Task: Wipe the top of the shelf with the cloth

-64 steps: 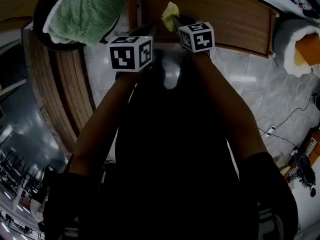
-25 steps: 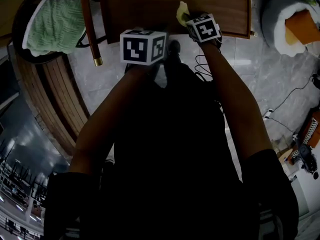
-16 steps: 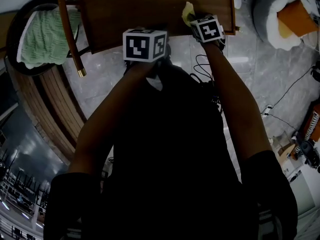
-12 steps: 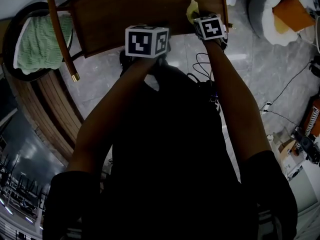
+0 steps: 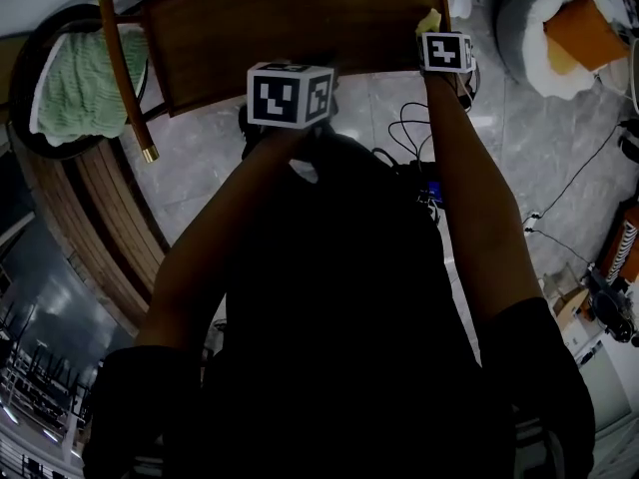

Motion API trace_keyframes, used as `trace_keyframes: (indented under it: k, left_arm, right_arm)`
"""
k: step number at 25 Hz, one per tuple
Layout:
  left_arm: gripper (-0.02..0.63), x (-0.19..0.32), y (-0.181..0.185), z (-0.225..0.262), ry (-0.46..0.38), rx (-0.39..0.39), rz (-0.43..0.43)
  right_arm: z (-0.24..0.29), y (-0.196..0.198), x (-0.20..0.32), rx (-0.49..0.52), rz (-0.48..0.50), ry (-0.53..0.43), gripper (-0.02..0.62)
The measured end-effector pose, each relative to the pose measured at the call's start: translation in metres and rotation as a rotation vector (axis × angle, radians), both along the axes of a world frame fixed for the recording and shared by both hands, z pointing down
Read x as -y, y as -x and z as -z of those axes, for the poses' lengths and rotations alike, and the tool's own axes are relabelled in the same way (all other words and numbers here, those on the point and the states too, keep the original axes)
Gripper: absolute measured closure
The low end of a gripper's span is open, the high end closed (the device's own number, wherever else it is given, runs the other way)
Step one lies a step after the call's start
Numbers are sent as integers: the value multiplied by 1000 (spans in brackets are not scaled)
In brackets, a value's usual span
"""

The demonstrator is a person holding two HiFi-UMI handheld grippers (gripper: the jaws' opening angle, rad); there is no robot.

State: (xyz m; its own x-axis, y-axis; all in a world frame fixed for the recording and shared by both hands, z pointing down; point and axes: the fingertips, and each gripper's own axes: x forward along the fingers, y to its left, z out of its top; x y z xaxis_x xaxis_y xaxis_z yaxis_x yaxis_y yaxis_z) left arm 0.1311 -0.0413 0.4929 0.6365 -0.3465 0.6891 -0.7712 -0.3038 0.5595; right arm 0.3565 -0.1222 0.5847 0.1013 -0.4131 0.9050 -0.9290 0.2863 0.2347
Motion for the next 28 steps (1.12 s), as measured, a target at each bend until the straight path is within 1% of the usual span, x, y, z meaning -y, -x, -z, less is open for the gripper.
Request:
trace_keyframes:
  k: [3, 5, 6, 7, 9, 11, 12, 13, 15, 17, 20, 23, 25, 28]
  left_arm:
    - [594, -7, 15, 1, 3, 1, 21]
    - [594, -11, 30, 3, -4, -3, 43]
    - [594, -13, 41, 5, -7, -5, 54]
    - [594, -16, 53, 7, -11, -8, 65]
    - [594, -21, 82, 13, -21, -11, 84]
    - [594, -24, 111, 22, -37, -10, 104]
    - [594, -25, 127, 27, -45, -7, 114]
    - [594, -27, 143, 32, -53, -2, 124]
    - [594, -32, 178, 40, -69, 16, 145]
    - [594, -36, 216, 46, -81, 36, 169]
    - [594, -43, 268, 48, -81, 56, 211]
    - [595, -54, 307, 40, -60, 82, 239]
    - [594, -61, 326, 34, -46, 88, 250]
    - [594, -70, 342, 27, -35, 74, 257]
  right_arm:
    - [1, -20, -8, -41, -86, 22, 549]
    - [8, -22, -9, -38, -124, 3, 549]
    - [17, -15, -8, -31, -121, -25, 549]
    - [26, -3, -5, -20, -86, -67, 549]
    - [40, 45, 0, 36, 67, -154, 549]
    - [55, 113, -3, 164, 214, -203, 549]
    - [63, 151, -9, 247, 263, -209, 549]
    - [69, 191, -17, 334, 296, -204, 549]
    - [73, 268, -38, 496, 327, -169, 549]
    - [69, 340, -56, 594, 359, -128, 549]
    - [56, 430, -76, 662, 426, -79, 549]
    - [36, 498, -97, 709, 485, -18, 549]
    - [19, 528, -109, 680, 530, 16, 549]
    - [-9, 555, -124, 555, 660, 71, 549]
